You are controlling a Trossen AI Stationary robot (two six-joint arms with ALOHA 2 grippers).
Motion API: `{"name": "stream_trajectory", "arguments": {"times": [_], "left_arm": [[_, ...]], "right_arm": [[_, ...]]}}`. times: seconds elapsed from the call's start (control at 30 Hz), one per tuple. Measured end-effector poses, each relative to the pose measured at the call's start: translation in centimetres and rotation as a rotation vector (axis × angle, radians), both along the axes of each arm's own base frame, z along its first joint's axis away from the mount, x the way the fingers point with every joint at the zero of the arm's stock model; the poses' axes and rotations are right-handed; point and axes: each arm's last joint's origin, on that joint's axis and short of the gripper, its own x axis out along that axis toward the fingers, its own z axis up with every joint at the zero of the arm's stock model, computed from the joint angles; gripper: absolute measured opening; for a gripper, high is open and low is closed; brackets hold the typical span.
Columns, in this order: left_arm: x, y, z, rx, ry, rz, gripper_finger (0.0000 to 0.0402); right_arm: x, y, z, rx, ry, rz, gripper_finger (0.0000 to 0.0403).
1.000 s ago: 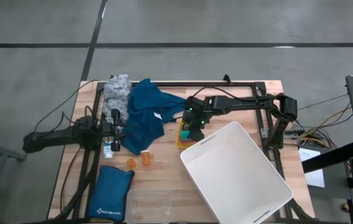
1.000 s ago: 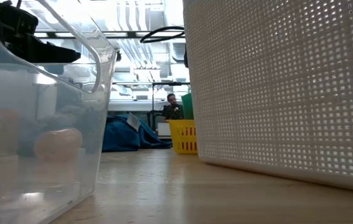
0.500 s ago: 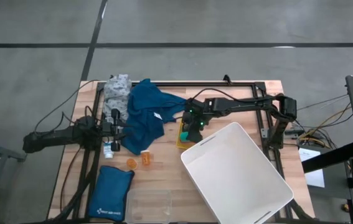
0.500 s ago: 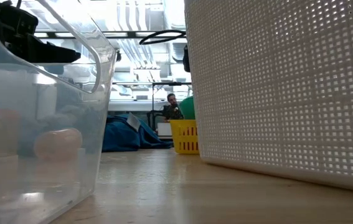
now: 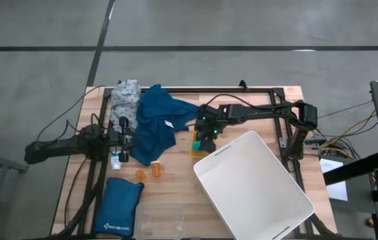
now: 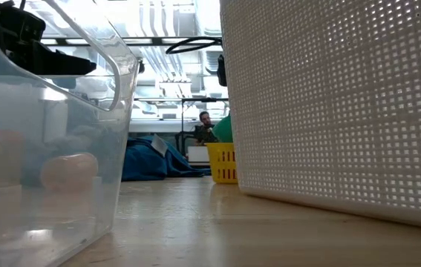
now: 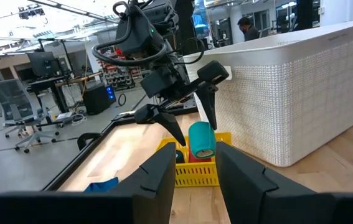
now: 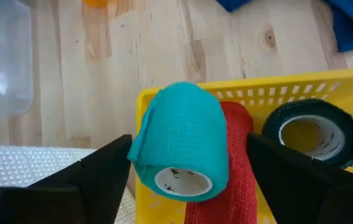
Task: Pick & place medical supplies in basket/bin
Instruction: Put the light blue bandage into the yellow bin, then put the white pill bottle into the transparent bin
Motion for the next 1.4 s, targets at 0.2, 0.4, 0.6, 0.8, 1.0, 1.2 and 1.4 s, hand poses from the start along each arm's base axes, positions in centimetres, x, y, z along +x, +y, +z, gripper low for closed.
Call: {"name": "stream_trajectory", "arguments": {"times": [0.2, 0.4, 0.6, 0.8, 1.0, 1.2, 1.4], "left_arm": [[0.0, 0.0, 0.0, 0.0, 0.0, 0.0, 0.0118], [0.0, 0.0, 0.0, 0.0, 0.0, 0.0, 0.0118], [0.0, 0.0, 0.0, 0.0, 0.0, 0.0, 0.0118], [0.0, 0.0, 0.0, 0.0, 0.0, 0.0, 0.0118], [0.0, 0.0, 0.0, 0.0, 0.0, 0.0, 0.0118], [0.0, 0.0, 0.0, 0.0, 0.0, 0.0, 0.0118], [0.0, 0.0, 0.0, 0.0, 0.0, 0.0, 0.0118]], "right_arm": [[0.3, -0.3, 0.7, -0.016, -0.007, -0.028, 0.0328], [0.4, -0.6, 1.2, -0.027, -0.003, -0.047, 0.0329], [0.1, -0.6, 1.2, -0.031, 0.025, -0.039, 0.0331], [0.0, -0.6, 1.3, -0.026, 0.044, -0.042, 0.0331], [0.1, -0.9, 1.9, -0.059, 0.049, -0.061, 0.0331], [0.4, -1.5, 2.9, -0.058, 0.03, -0.115, 0.0331], [1.2, -1.7, 4.3, -0.083, -0.053, -0.111, 0.0331]]}}
